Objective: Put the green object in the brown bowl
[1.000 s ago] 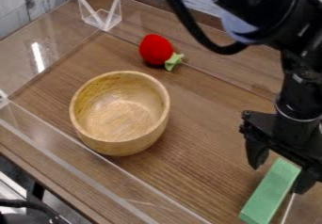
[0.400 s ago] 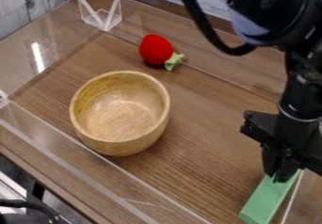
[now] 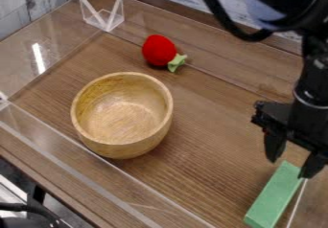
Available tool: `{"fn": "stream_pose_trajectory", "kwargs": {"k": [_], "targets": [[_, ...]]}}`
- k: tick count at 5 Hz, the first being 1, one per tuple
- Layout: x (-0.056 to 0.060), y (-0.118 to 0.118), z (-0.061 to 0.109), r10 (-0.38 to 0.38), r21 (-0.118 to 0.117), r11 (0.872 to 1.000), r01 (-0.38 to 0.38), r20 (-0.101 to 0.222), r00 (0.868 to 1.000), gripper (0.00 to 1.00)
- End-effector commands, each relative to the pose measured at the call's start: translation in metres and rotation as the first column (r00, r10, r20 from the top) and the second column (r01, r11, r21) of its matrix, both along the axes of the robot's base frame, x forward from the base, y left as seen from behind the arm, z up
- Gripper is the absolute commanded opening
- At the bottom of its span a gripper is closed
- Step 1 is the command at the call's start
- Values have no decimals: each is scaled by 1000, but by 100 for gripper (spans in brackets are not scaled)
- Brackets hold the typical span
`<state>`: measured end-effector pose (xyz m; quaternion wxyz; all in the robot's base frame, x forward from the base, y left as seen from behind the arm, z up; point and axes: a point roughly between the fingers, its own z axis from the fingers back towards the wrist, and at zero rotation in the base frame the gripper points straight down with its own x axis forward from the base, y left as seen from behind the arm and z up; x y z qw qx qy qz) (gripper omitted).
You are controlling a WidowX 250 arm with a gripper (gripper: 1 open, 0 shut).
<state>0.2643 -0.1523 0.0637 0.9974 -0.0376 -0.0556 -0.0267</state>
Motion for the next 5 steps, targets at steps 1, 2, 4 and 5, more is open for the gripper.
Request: {"fn": "stream_pose_trajectory", "kwargs": {"k": [1, 2, 4, 5], "targets": [[12, -2, 10, 66, -15, 998, -65, 43, 997, 0], [6, -4, -10, 132, -14, 991, -132, 40, 990, 0], [-1, -2, -31, 120, 3, 993, -120, 38, 992, 100], [-3, -4, -25, 81, 12, 997, -82, 47, 996, 0]]}}
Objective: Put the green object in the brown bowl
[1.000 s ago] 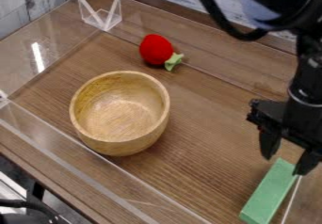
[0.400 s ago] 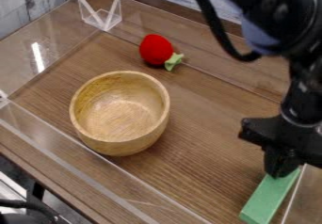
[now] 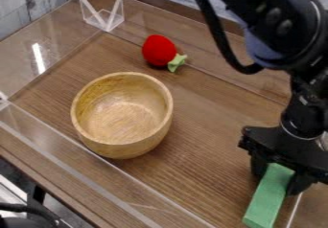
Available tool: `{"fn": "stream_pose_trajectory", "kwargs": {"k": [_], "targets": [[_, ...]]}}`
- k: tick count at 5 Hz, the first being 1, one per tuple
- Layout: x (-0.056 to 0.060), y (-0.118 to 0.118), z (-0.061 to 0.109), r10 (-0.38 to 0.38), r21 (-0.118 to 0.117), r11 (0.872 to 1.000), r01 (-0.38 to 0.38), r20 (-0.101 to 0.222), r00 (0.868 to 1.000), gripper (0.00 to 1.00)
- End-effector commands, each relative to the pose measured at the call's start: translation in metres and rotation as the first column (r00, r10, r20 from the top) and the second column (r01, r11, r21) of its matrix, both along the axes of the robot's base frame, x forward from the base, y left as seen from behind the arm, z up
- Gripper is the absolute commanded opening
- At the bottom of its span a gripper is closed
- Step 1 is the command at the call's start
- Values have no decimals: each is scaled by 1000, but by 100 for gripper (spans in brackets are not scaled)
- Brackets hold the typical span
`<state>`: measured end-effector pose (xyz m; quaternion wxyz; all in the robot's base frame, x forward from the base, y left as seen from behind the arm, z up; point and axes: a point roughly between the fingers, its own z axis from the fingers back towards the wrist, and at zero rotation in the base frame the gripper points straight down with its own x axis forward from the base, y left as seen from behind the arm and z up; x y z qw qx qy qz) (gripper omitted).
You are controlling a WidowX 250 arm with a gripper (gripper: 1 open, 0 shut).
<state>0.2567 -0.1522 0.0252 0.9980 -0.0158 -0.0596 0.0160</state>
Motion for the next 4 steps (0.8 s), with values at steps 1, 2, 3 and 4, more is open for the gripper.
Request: {"fn": "stream_pose_trajectory", "kwargs": {"k": [1, 2, 3, 4], "targets": [[4, -4, 21, 7, -29, 1000, -5, 72, 997, 0], [3, -5, 30, 18, -38, 999, -14, 110, 994, 0], [4, -5, 48, -9, -55, 998, 17, 139, 990, 0], [6, -4, 47, -43, -64, 997, 54, 155, 987, 0]]}}
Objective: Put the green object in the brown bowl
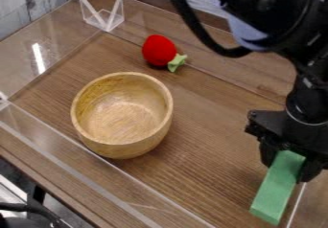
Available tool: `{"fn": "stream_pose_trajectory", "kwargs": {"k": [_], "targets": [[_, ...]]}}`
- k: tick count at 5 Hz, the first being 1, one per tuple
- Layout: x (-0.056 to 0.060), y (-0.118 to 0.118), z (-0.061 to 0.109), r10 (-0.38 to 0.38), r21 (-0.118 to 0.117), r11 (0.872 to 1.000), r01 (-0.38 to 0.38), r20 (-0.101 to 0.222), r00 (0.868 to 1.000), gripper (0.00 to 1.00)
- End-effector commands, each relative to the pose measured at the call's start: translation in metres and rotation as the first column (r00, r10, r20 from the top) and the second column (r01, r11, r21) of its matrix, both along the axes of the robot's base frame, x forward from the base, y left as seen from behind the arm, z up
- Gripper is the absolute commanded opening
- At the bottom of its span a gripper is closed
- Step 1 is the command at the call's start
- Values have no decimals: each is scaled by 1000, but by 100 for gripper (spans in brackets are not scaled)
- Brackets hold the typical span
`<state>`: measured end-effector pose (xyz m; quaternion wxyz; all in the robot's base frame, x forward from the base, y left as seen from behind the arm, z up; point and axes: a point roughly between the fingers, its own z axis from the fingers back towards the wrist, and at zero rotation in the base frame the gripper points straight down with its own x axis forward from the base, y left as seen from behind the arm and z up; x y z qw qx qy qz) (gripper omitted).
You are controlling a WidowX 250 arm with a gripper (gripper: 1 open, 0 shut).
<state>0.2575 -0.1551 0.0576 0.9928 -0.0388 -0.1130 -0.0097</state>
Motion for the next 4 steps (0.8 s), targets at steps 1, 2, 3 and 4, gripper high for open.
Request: {"fn": "stream_pose_trajectory", "kwargs": {"k": [1, 2, 3, 4], "targets": [[4, 1, 6, -10, -29, 1000, 12, 47, 999, 0], [4, 2, 1, -29, -30, 999, 30, 50, 998, 0], [1, 2, 4, -39, -26, 999, 41, 54, 998, 0], [0, 1, 9, -45, -18, 999, 46, 58, 997, 0]]}}
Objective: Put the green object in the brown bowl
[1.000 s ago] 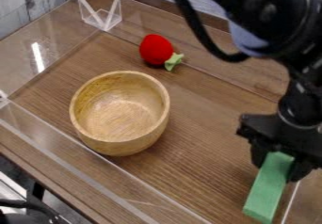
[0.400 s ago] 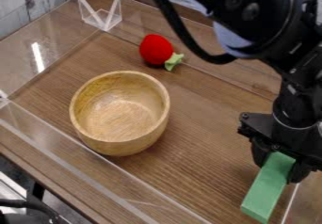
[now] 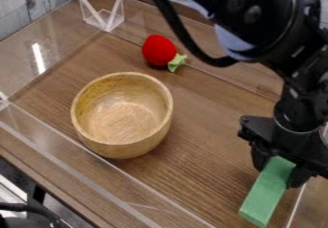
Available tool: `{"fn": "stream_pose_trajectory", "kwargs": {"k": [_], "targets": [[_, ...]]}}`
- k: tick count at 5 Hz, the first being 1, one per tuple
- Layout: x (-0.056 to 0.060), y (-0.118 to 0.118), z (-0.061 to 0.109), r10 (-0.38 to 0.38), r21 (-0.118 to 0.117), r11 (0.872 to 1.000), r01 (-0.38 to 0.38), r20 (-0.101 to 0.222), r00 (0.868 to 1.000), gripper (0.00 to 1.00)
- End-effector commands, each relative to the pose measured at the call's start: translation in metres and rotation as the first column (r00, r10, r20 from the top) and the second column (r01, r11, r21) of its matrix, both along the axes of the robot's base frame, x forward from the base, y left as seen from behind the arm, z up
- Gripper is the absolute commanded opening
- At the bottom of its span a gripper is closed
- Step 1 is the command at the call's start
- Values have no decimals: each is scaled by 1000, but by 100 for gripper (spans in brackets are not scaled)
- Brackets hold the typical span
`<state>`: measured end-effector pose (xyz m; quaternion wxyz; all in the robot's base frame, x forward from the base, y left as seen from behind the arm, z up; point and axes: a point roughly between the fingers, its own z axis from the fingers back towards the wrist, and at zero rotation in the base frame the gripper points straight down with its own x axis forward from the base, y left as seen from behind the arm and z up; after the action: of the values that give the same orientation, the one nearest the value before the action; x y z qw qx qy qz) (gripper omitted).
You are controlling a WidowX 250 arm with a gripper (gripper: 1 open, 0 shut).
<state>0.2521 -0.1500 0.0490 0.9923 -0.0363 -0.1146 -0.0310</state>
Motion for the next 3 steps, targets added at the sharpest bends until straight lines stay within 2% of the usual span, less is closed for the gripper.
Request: {"fn": "stream_pose_trajectory", "kwargs": {"k": [1, 2, 3], "targets": [[12, -7, 25, -45, -23, 999, 46, 57, 997, 0], [20, -7, 26, -87, -19, 996, 88, 65, 994, 0], [18, -6, 45, -110, -12, 994, 111, 78, 991, 0]]}}
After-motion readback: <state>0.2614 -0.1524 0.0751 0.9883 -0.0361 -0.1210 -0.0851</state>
